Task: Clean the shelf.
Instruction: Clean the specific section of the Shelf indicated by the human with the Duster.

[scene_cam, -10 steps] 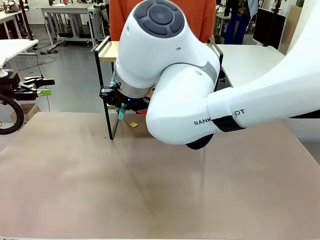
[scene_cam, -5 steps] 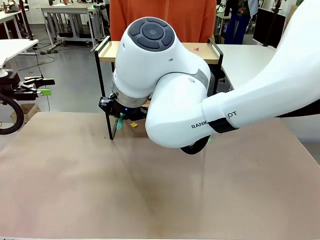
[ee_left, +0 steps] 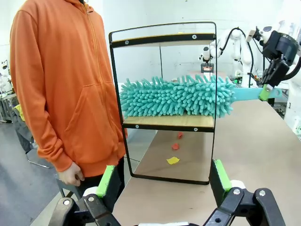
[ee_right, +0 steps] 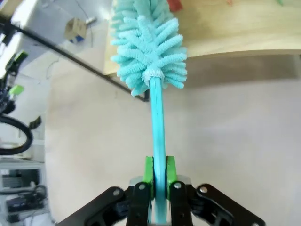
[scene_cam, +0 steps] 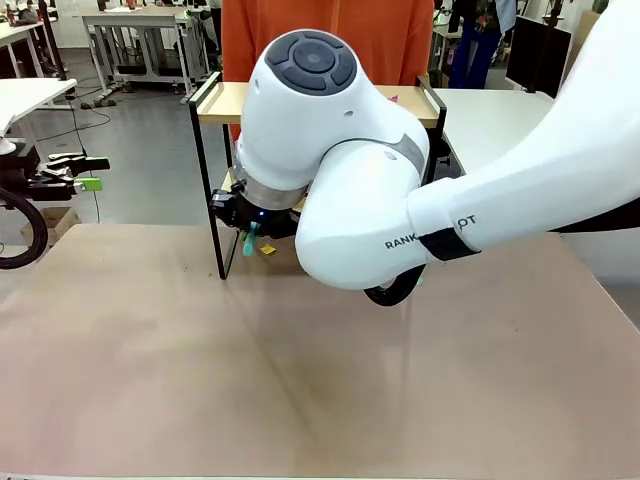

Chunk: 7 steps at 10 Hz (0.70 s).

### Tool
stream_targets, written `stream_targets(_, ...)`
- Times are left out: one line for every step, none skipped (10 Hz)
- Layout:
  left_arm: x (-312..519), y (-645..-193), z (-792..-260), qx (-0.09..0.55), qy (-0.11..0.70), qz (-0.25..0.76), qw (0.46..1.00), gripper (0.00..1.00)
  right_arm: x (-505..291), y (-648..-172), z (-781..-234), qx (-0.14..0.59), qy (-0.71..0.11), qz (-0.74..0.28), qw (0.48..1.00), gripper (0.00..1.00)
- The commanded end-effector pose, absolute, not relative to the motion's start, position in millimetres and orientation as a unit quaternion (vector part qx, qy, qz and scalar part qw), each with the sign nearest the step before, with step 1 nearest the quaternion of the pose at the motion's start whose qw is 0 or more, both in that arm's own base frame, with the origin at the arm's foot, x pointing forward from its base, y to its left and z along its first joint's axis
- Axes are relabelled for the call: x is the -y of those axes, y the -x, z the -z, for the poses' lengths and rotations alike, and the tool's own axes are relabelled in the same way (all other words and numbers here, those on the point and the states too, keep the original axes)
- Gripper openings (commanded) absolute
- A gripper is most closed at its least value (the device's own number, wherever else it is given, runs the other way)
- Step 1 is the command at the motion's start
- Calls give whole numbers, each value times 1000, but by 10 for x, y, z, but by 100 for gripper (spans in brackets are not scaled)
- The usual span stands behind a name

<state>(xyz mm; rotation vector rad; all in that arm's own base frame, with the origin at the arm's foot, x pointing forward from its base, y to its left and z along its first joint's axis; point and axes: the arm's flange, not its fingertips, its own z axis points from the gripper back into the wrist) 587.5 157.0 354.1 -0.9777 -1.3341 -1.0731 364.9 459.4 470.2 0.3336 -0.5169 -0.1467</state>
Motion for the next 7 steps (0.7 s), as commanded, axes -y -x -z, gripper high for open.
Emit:
stream_targets(-1556,-5858,-3575,569,408,455,551,100,-4125,-3614,-4781,246,-134,83,956,13)
stream_targets(-1556,-5858,-3575,569,408,455,551,100,-3974,-3636,-4768,241,-120,84,960,13)
stream_targets(-1556,-5858,-3575,569,408,455,551,100,-3813,-3639,-4780,237,-112,90,961,13)
stream_targets(-1556,-5858,-3575,569,408,455,551,100,-3618,-3637,-4805,233,-104,93,962,13)
stream_targets(-1556,-5858,-3575,569,408,455,551,100,-3444,-3623,-4808,230,-90,91,965,13)
stream_targets(-1556,-5858,-3575,569,408,455,551,100,-3265,-3623,-4792,228,-73,94,966,13)
stream_targets(-1556,-5858,-3575,569,408,455,551,100,-3102,-3610,-4805,229,-61,100,966,13)
